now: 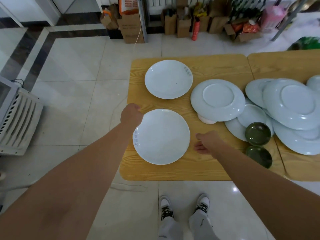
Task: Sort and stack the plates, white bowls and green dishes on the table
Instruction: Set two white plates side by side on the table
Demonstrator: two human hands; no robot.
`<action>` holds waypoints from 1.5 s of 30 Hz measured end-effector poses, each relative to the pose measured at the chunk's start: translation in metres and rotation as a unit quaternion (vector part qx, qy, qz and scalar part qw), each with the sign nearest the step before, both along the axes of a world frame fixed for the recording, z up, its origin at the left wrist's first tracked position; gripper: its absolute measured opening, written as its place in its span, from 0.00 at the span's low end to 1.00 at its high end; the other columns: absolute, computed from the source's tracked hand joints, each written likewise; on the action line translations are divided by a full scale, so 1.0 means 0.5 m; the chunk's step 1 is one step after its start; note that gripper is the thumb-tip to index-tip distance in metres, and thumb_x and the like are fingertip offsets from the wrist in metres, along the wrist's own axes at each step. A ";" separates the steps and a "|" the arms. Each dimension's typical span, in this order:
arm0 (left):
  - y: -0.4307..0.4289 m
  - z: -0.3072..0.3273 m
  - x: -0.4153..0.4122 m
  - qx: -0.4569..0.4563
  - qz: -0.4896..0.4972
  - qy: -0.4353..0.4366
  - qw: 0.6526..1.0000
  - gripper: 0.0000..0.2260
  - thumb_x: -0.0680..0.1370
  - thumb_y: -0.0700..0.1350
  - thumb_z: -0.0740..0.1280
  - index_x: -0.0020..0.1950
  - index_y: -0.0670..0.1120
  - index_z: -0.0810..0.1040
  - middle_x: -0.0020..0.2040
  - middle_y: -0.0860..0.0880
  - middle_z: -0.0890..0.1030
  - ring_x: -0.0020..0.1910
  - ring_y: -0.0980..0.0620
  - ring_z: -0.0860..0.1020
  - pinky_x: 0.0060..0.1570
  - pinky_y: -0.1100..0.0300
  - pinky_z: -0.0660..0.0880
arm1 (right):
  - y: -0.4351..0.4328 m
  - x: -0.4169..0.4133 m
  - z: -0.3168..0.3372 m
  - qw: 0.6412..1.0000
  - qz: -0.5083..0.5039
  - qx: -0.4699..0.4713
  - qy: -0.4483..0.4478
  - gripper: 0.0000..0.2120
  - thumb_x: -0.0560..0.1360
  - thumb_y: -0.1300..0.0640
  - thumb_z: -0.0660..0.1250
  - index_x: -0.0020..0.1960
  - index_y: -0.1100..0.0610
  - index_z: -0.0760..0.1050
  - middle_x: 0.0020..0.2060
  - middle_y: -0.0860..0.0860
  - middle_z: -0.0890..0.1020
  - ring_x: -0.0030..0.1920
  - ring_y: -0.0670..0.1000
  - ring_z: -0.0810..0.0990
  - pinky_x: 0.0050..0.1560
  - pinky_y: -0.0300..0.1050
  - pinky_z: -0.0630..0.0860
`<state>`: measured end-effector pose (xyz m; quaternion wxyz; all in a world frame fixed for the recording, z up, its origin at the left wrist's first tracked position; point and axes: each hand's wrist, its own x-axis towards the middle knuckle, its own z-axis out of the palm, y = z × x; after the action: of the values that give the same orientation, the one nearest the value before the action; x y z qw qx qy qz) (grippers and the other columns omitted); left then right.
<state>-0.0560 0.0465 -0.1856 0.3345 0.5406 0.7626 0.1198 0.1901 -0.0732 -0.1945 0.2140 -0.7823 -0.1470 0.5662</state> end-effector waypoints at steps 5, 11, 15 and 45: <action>0.028 0.043 0.114 0.026 0.013 -0.079 0.996 0.12 0.76 0.39 0.67 0.59 0.46 0.77 0.59 0.47 0.80 0.54 0.46 0.79 0.48 0.57 0.74 | 0.042 0.096 0.060 0.997 -0.044 0.050 -0.031 0.07 0.78 0.62 0.67 0.51 0.66 0.74 0.39 0.61 0.81 0.36 0.56 0.82 0.41 0.50 0.81; 0.037 0.074 0.250 0.011 -0.024 -0.158 0.987 0.15 0.75 0.39 0.71 0.62 0.42 0.79 0.62 0.47 0.78 0.61 0.48 0.76 0.55 0.58 0.74 | 0.103 0.214 0.131 0.992 -0.072 0.080 -0.062 0.09 0.77 0.63 0.69 0.52 0.69 0.76 0.41 0.61 0.82 0.37 0.54 0.83 0.33 0.45 0.82; 0.049 0.073 0.314 -0.047 -0.029 -0.171 0.984 0.09 0.73 0.40 0.73 0.52 0.42 0.81 0.53 0.46 0.81 0.55 0.47 0.78 0.61 0.51 0.76 | 0.135 0.280 0.158 0.988 -0.098 0.092 -0.072 0.11 0.76 0.63 0.70 0.55 0.69 0.76 0.48 0.61 0.84 0.39 0.54 0.82 0.37 0.42 0.81; 0.108 -0.049 0.472 -0.176 0.077 -0.164 0.967 0.34 0.72 0.50 0.76 0.72 0.40 0.65 0.66 0.41 0.74 0.62 0.41 0.75 0.57 0.45 0.79 | 0.273 0.422 0.060 0.994 -0.041 0.077 -0.070 0.11 0.74 0.62 0.72 0.52 0.63 0.73 0.48 0.61 0.81 0.53 0.60 0.82 0.56 0.56 0.80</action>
<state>0.1800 0.1004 -0.2100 0.5350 0.3857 0.7455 0.0959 0.4009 0.0634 -0.1644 0.2855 -0.8068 -0.1725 0.4877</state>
